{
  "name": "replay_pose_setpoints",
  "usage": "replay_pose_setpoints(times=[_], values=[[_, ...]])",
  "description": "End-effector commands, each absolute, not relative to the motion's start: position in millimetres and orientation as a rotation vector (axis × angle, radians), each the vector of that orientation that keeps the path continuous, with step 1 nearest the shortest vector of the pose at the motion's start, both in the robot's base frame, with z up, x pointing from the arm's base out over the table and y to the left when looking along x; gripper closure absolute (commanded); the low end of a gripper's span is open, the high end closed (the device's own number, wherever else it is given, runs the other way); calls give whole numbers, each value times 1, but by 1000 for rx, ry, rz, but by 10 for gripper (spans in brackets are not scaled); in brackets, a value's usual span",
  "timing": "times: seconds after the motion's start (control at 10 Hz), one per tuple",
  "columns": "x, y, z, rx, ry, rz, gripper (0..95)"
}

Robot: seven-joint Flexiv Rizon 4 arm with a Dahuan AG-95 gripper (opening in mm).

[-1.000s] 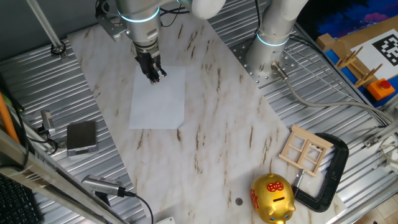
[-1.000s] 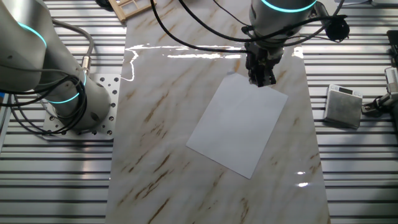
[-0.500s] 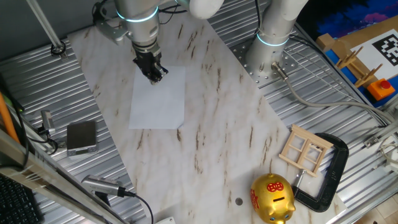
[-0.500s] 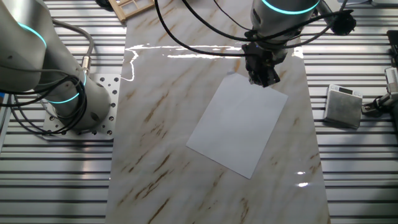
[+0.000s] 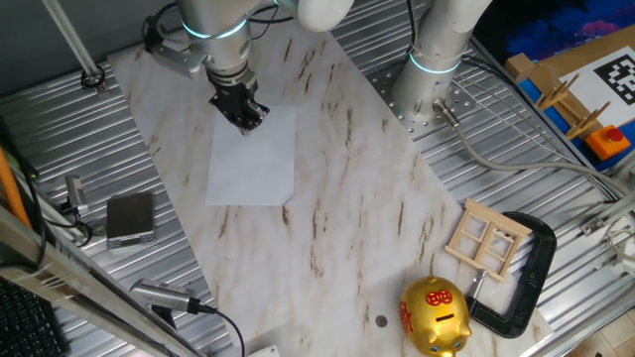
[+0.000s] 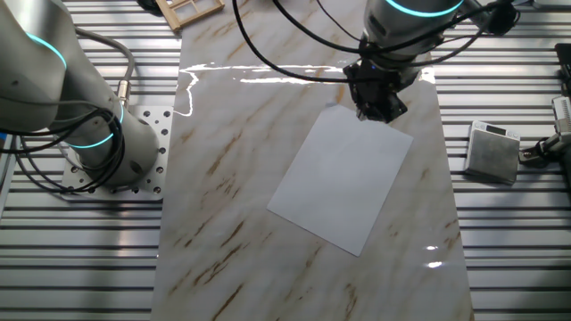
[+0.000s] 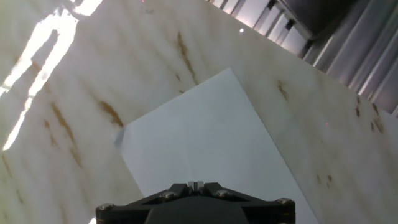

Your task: Flip over and spread out the paper that is laid flat on the table

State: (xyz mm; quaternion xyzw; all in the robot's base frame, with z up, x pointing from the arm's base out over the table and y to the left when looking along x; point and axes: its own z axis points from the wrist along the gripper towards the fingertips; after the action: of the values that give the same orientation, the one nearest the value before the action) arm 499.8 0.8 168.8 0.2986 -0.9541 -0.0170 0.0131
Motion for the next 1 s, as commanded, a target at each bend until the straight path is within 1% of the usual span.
replay_pose_setpoints(times=[0.1,0.3,0.5,0.6,1.0], values=[[499,1,169,933,-2972,-52,950],[510,15,160,951,-2953,-70,950],[520,33,144,930,-2950,-66,950],[528,49,129,891,-2954,-60,950],[546,81,106,843,-2966,-54,950]])
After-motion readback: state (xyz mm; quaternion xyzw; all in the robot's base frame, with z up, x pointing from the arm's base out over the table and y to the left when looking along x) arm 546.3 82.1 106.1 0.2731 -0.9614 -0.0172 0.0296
